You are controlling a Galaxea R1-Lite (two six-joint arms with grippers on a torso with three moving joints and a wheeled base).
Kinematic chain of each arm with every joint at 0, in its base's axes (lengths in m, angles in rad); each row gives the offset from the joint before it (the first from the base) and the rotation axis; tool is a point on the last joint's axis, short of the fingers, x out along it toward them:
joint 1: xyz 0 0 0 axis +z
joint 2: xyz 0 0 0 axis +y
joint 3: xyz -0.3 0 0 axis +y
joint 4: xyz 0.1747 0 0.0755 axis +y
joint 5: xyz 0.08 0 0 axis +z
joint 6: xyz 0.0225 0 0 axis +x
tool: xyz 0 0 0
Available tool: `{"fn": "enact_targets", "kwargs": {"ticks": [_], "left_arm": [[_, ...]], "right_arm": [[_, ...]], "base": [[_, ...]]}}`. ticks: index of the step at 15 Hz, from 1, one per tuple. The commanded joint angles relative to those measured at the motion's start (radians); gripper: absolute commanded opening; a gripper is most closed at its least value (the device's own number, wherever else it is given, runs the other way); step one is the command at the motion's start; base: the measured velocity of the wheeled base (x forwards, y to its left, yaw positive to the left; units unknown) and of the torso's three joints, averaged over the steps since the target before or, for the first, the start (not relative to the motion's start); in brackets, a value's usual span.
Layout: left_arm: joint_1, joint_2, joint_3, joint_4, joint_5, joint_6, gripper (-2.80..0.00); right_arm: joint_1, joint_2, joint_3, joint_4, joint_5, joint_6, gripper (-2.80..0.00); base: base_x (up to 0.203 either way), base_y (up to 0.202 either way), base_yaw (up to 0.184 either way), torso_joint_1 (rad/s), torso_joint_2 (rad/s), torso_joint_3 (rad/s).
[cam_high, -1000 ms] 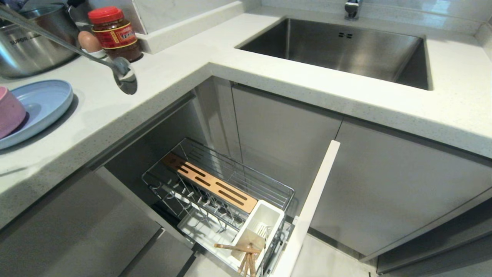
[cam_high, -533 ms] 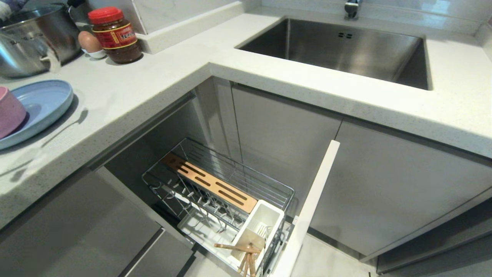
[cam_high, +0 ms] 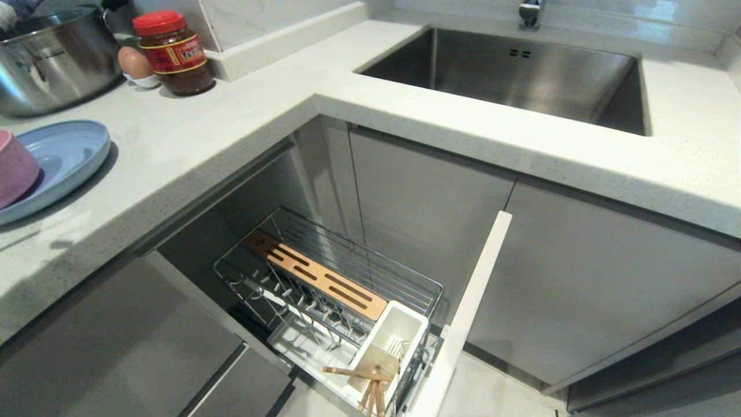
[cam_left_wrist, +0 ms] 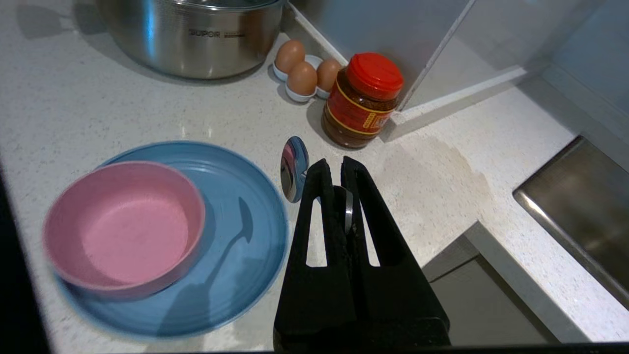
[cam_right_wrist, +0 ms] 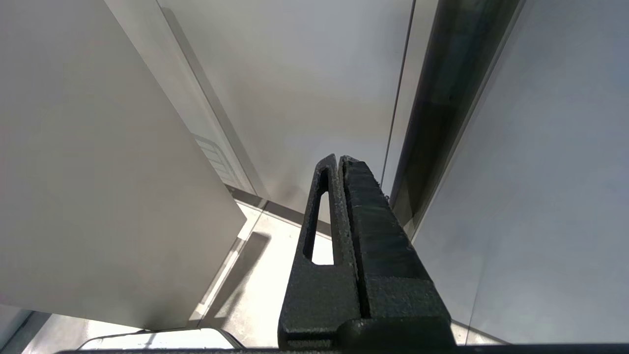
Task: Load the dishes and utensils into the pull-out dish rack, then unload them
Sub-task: Take the spoon out of the cupboard
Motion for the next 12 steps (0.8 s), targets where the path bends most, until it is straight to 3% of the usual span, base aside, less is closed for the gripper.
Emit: {"fn": "enact_targets", "kwargs": {"ticks": [1, 5, 7, 12], "left_arm": [[0.006, 0.07, 0.036, -0.054, 0.016, 0.006, -2.8], [0.107, 0.176, 0.125, -0.255, 0.032, 0.082, -2.8], [0.118, 0.201, 0.172, -0.388, 0.084, 0.157, -2.8], [0.116, 0.197, 0.281, -0.569, 0.13, 0.295, -2.8]], "right_arm": [[0.0, -0.003, 0.0, -0.001, 0.0, 0.0, -2.8], [0.0, -0.003, 0.0, -0.001, 0.0, 0.0, -2.8], [0.0, -0.004, 0.0, -0.001, 0.0, 0.0, -2.8], [0.0, -0.004, 0.0, -0.001, 0.0, 0.0, -2.8]], "base": [[0.0, 0.0, 0.0, 0.0, 0.0, 0.0], [0.0, 0.0, 0.0, 0.0, 0.0, 0.0], [0.0, 0.0, 0.0, 0.0, 0.0, 0.0], [0.0, 0.0, 0.0, 0.0, 0.0, 0.0]]}}
